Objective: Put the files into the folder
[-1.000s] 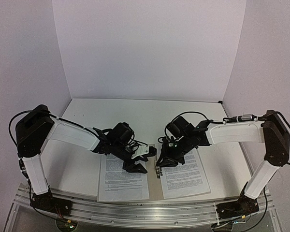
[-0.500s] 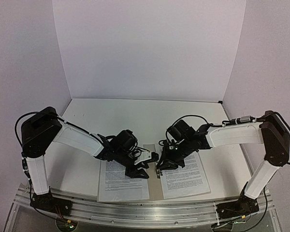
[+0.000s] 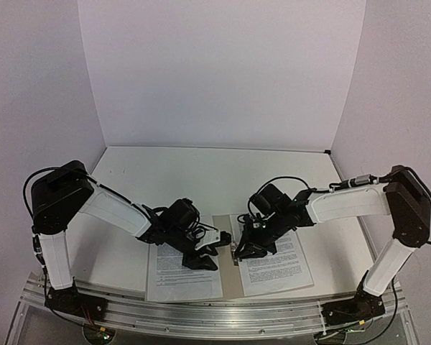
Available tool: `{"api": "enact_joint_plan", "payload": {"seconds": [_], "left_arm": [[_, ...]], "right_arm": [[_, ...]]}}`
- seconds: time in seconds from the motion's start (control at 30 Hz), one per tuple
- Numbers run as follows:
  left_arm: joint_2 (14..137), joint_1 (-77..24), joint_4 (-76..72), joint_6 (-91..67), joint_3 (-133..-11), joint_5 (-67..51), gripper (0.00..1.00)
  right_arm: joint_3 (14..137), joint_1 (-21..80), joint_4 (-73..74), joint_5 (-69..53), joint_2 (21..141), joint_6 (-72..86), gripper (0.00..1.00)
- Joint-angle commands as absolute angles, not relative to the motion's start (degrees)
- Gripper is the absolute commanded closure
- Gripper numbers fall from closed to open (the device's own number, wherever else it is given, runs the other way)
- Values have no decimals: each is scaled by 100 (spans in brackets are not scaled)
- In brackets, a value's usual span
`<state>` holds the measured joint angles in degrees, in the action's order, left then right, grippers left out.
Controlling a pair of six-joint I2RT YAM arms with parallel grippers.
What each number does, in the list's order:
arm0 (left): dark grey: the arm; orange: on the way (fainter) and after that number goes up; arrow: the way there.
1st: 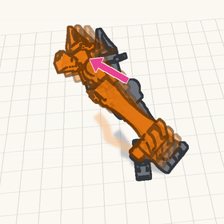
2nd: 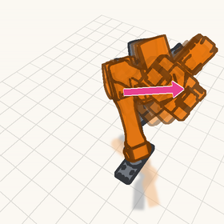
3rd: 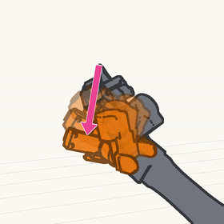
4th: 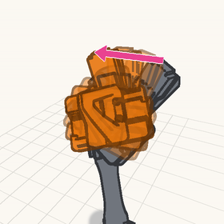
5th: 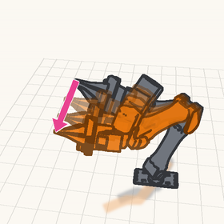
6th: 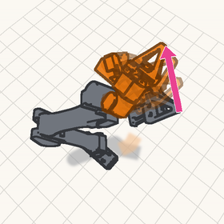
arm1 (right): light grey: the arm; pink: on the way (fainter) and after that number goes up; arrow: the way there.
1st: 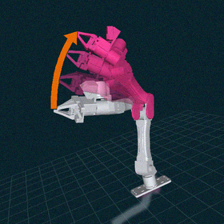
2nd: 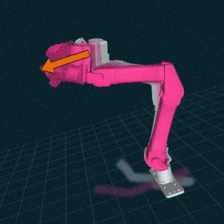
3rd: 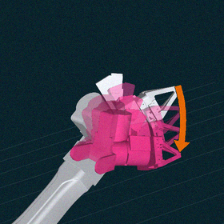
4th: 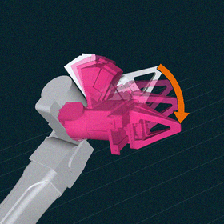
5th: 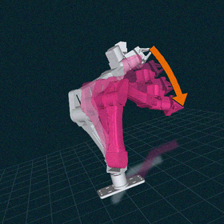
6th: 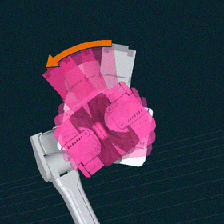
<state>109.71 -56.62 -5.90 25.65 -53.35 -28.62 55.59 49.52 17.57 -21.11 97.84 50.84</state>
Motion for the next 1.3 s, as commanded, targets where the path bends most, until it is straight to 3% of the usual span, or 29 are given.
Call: {"api": "enact_joint_plan", "payload": {"seconds": [0.0, 0.17, 0.67, 0.9, 1.07, 1.27], "left_arm": [[11006, -5662, -700, 2581, -5158, -2986, 48], [10996, -5667, -807, 2670, -5037, -3020, 48], [11001, -5660, -992, 2980, -4867, -3006, 48], [11013, -5647, -1028, 2918, -4850, -2981, 48], [11015, -5615, -1060, 2918, -4831, -2948, 48], [11054, -5586, -1082, 2862, -4805, -2937, 48]], "right_arm": [[5615, 4944, 1718, -2378, 9520, 4827, 80], [5742, 4876, 1702, -2324, 9301, 4999, 71], [5887, 4866, 1665, -2268, 9967, 5218, 76], [5622, 4862, 1608, -2223, 9978, 5245, 86], [5327, 4862, 1611, -2187, 9909, 5237, 100], [4970, 4863, 1417, -2281, 9975, 5148, 100]]}}
